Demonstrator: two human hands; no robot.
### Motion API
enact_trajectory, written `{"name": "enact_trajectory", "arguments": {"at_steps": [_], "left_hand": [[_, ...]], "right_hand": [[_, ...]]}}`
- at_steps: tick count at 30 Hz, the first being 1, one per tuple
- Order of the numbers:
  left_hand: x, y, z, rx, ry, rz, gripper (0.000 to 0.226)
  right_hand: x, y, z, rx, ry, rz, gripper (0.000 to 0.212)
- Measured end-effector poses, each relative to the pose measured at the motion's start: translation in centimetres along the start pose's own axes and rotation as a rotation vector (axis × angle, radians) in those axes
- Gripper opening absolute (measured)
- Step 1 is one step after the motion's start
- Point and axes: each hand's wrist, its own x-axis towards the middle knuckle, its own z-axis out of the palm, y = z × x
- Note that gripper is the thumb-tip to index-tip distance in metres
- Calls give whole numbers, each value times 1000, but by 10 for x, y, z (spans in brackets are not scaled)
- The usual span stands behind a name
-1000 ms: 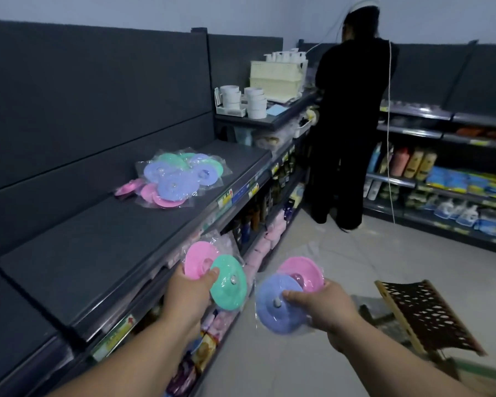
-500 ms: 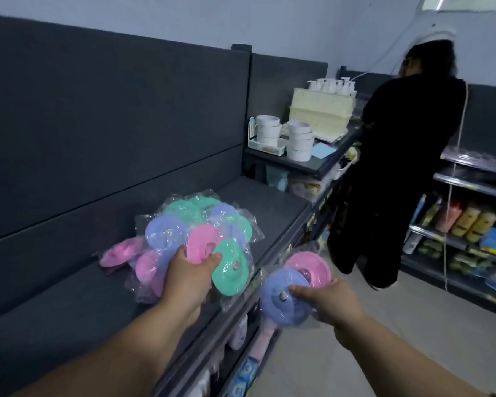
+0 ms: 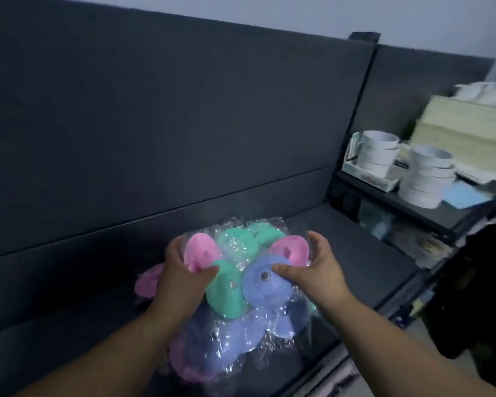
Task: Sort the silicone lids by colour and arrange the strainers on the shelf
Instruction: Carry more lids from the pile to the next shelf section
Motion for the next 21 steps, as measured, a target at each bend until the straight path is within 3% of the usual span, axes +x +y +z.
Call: {"name": "enact_trajectory", "arguments": {"at_steps": [2,6,8,10,14,17,21], "left_hand": [[7,-6,2,96,100,-8,94],[3,-6,14,402,283,71,107],[-1,-11,23,563,306,143,105],[-5,-15,32,725,273,100,102],[-7,-13,39,828,309,-62,89],[-8,-11,30,848,361,-96,76],[-28,-11,10,850,358,-137,69]], "right_hand": [[20,8,3,-86,-67,-84,105],[49,26,4,-343,-271,-298,99],[60,33,7,-492,-410,-407,103],[71,38,11,-617,-477,-502,107],[95,33,18,-794,-484,-520,111],[102,21,19,-851,-467,-553,100],[83,6,20,-778,-382,-655,87]]}}
